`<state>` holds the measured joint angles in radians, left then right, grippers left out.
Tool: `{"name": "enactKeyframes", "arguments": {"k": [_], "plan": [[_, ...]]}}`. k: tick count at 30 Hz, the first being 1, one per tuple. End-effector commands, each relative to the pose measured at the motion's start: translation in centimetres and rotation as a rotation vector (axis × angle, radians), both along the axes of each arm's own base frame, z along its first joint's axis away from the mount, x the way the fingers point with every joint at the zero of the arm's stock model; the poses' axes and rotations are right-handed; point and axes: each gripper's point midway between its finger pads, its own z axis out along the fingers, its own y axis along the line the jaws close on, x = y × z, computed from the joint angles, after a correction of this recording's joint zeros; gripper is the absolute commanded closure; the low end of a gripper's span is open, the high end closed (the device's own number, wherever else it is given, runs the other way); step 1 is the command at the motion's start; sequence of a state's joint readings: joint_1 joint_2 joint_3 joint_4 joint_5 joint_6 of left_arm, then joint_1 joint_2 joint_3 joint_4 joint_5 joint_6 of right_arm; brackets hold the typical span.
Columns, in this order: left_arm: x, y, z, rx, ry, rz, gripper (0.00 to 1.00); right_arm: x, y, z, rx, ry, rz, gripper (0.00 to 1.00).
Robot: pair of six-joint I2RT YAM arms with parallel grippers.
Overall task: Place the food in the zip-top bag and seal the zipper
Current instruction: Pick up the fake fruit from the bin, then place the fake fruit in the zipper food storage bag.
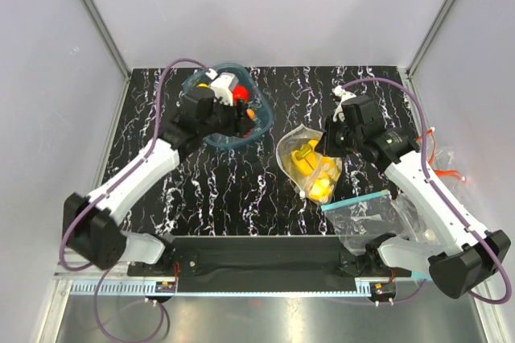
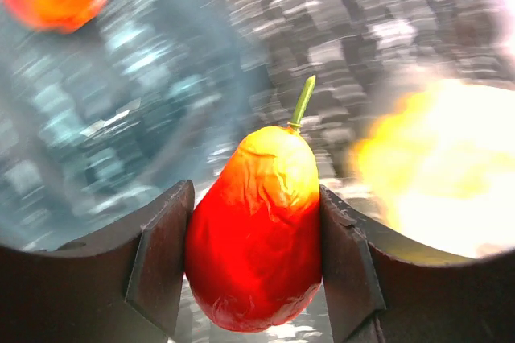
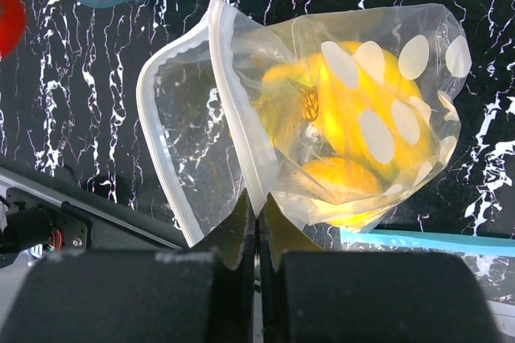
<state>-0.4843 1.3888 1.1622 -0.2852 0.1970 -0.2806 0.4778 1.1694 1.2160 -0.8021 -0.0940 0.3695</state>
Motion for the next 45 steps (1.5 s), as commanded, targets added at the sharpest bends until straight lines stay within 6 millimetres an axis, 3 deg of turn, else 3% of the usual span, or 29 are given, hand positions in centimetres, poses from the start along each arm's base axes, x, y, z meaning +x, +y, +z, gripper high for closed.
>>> {"name": "enactKeyframes", "arguments": {"k": [1, 5, 9, 14, 21, 23, 28, 31, 33, 37, 38, 45], "plan": [[-3.4, -4.1, 7.1, -0.22, -0.185, -0.108, 0.64, 0.2, 0.8, 2.0, 0.048, -0.057, 0.021, 1.0], [-7.6, -7.3, 10.1, -0.33, -0.272, -0.224, 0.64, 0.1, 0.9, 2.2, 0.059, -0.052, 0.024, 1.0], [-9.1, -9.7, 9.9, -0.321, -0.249, -0.311, 0.65, -0.1, 1.0, 2.6, 0.08, -0.056, 0.023, 1.0], [-11.0, -13.8, 8.3, -0.312, -0.256, -0.411, 0.68, -0.6, 1.5, 3.2, 0.118, -0.045, 0.03, 1.0], [-11.5, -18.1, 4.5, -0.265, -0.195, -0.454, 0.74, -0.9, 1.1, 2.7, 0.096, -0.022, 0.021, 1.0], [-12.0, -18.8, 4.0, -0.257, -0.195, -0.453, 0.75, -0.8, 0.8, 2.9, 0.086, -0.03, 0.014, 1.0], [-11.4, -18.9, 0.6, -0.197, -0.105, -0.344, 0.74, -0.7, 0.9, 3.1, 0.103, -0.045, -0.001, 1.0], [-12.0, -19.3, 0.1, -0.218, -0.067, -0.327, 0.72, -0.6, 0.9, 3.0, 0.11, -0.045, -0.008, 1.0], [-12.0, -19.5, 0.0, -0.213, -0.057, -0.309, 0.66, -0.5, 0.9, 3.0, 0.111, -0.048, -0.013, 1.0], [-11.8, -19.4, -1.3, -0.183, -0.033, -0.273, 0.43, -0.4, 1.0, 3.2, 0.121, -0.055, -0.018, 1.0], [-11.9, -19.5, -1.2, -0.184, -0.032, -0.276, 0.34, -0.4, 1.0, 3.3, 0.122, -0.054, -0.018, 1.0], [-12.2, -18.9, 0.5, -0.182, -0.052, -0.294, 0.11, -0.3, 0.9, 3.1, 0.116, -0.056, -0.018, 1.0]]}}
